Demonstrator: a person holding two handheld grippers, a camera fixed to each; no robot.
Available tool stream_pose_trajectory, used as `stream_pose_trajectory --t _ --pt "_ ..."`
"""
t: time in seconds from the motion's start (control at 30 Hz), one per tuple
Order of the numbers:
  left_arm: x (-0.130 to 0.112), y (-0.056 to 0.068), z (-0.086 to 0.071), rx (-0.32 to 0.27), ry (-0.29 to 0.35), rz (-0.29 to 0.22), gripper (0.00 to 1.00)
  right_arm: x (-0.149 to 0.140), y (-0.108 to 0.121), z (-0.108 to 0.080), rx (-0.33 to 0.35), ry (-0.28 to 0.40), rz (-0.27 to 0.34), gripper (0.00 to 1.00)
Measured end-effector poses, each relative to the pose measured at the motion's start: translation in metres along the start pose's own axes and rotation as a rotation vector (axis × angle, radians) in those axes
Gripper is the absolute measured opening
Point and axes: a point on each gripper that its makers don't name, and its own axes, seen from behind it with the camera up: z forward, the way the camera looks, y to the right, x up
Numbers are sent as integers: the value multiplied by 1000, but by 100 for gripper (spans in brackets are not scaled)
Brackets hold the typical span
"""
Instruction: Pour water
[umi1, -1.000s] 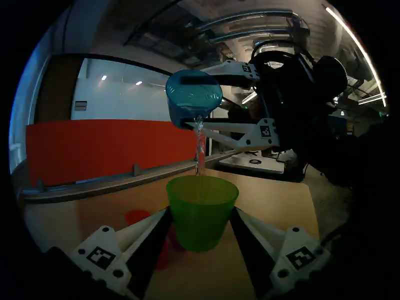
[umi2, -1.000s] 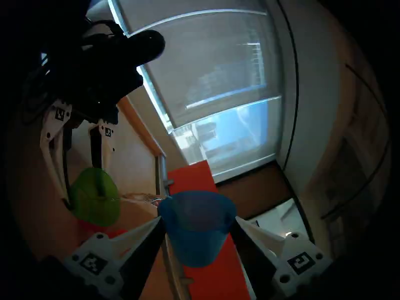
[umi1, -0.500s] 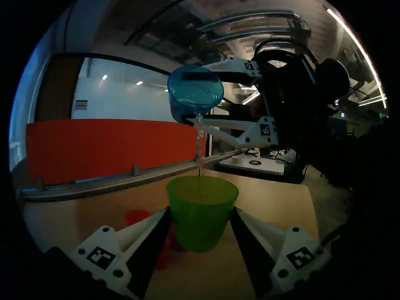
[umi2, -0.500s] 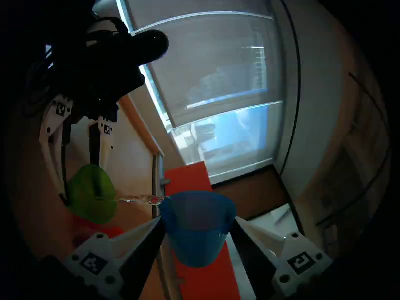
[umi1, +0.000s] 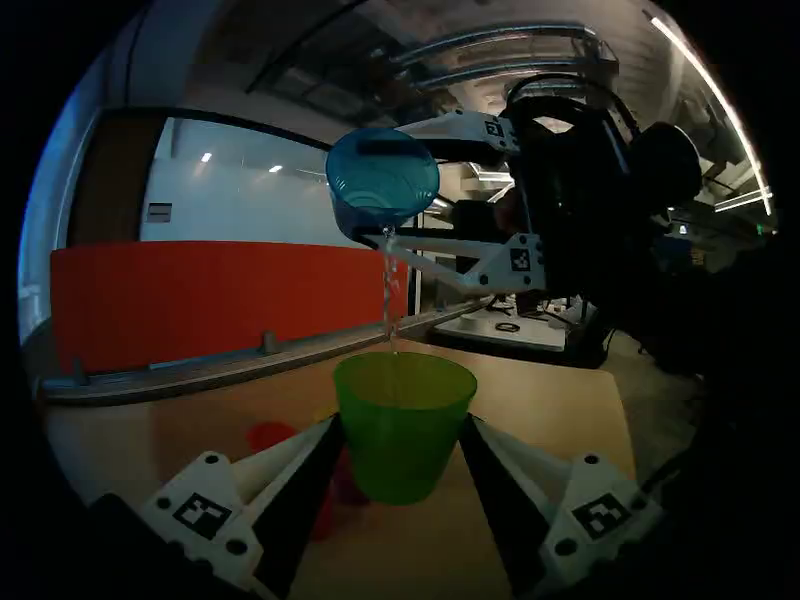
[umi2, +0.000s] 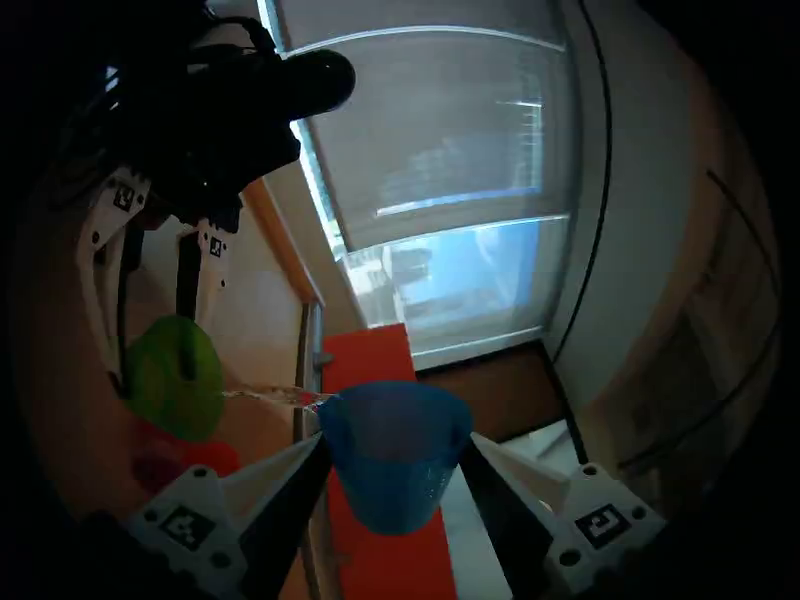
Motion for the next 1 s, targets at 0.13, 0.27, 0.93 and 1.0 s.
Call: stream_pose_trajectory --t 0.13,0.27,0.93,1.0 --pt "0 -1 0 2 0 -2 81 1 1 0 -1 -1 -22 88" --pt "0 -2 -1 4 0 -2 81 2 2 1 -4 -1 -40 88" --pt "-2 -4 -2 7 2 -3 81 12 7 1 -8 5 -136 88" --pt "-2 -5 -1 8 3 -3 81 12 6 2 -7 5 -149 88"
